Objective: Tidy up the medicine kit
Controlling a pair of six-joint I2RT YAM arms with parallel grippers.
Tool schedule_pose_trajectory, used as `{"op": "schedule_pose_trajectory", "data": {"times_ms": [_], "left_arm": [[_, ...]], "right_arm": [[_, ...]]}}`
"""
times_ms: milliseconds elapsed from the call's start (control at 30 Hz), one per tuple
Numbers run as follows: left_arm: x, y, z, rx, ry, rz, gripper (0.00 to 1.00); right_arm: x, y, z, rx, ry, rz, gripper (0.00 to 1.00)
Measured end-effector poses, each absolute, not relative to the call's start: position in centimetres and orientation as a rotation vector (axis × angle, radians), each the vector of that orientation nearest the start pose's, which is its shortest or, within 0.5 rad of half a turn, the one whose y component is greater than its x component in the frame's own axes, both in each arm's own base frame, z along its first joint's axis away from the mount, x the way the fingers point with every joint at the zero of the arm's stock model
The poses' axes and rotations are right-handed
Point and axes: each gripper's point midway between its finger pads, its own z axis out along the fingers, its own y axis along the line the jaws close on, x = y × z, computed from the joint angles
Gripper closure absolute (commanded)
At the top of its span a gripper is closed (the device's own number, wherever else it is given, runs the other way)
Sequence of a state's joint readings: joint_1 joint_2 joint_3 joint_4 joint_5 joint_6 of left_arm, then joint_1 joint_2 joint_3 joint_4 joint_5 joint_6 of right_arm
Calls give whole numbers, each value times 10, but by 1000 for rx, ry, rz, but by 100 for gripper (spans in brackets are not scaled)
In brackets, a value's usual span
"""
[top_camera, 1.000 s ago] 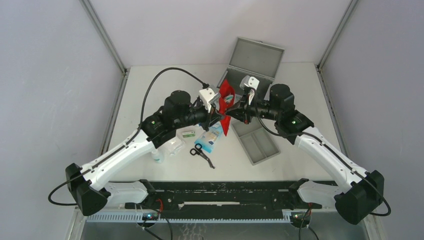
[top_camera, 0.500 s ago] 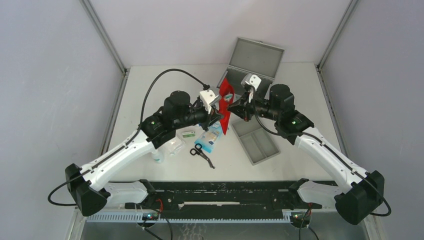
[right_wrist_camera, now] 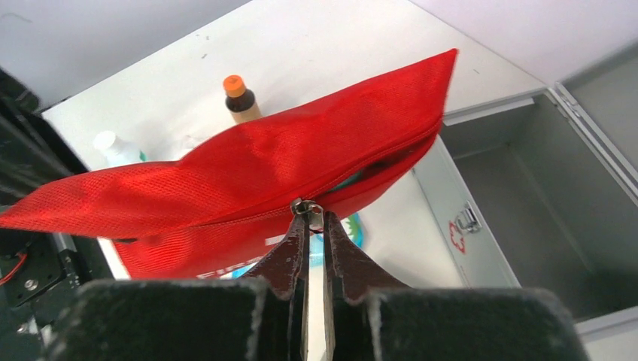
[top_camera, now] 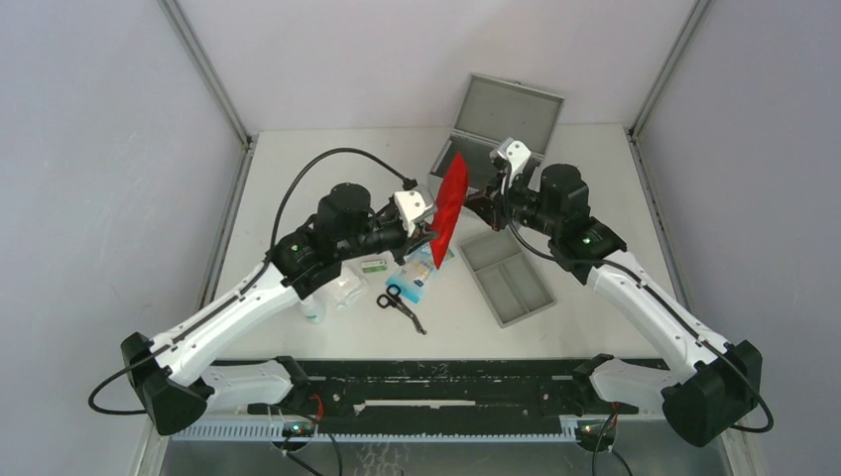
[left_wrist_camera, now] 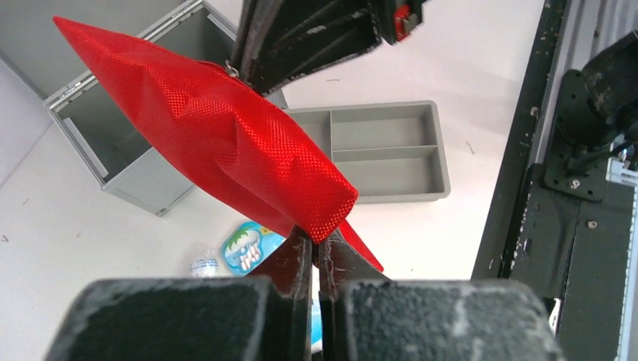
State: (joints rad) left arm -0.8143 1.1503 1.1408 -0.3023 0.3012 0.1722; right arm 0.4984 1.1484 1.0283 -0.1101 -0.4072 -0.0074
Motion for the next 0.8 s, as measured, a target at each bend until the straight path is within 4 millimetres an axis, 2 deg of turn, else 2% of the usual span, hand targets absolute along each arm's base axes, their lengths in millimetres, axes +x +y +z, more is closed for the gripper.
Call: {"op": "schedule_pose_trajectory", "data": {"times_ms": [467, 800], "left_arm": [[191, -290, 300, 1311, 1472, -716, 100], [171, -284, 298, 1428, 1402, -743, 100]], "right_arm": [[326, 213, 285, -629, 1735, 590, 100], [316, 217, 285, -713, 1710, 683, 100]]}}
